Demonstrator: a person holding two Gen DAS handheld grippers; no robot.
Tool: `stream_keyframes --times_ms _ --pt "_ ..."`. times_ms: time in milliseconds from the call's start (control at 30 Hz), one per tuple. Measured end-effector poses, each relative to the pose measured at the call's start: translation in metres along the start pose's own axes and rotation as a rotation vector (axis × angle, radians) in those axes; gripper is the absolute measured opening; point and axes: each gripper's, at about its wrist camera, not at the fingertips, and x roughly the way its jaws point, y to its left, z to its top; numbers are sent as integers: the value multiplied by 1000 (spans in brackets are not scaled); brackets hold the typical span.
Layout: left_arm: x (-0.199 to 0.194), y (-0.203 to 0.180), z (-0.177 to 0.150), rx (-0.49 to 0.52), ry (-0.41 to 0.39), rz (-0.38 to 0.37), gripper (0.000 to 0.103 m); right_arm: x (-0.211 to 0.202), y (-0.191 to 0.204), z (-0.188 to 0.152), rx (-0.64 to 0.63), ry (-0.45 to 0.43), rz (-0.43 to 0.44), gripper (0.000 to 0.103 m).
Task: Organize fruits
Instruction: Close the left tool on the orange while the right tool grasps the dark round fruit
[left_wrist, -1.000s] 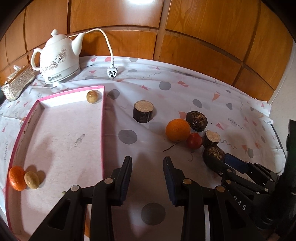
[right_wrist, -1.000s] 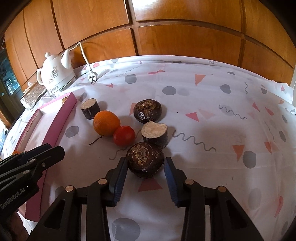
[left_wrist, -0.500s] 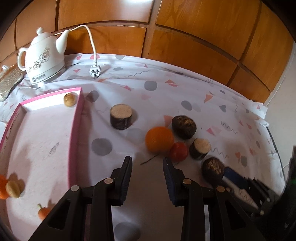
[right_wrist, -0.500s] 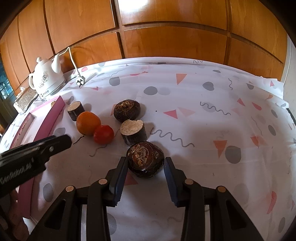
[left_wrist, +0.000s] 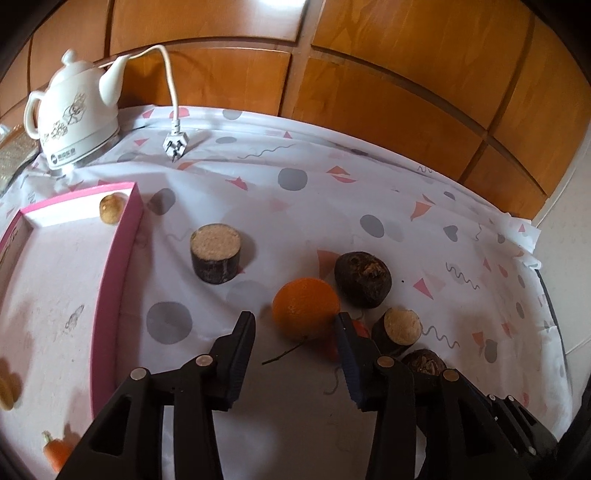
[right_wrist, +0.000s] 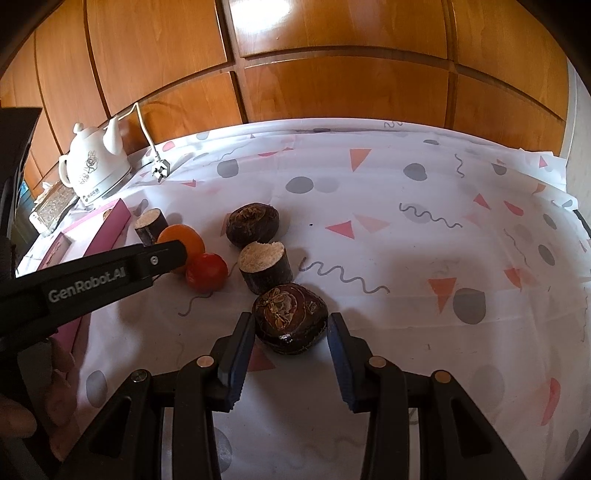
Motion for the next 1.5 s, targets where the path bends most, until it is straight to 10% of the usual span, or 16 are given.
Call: stream_keyframes --times_ms 1500 --pt "-79 40 -38 51 -106 46 34 -23 24 -4 -41 -5 19 40"
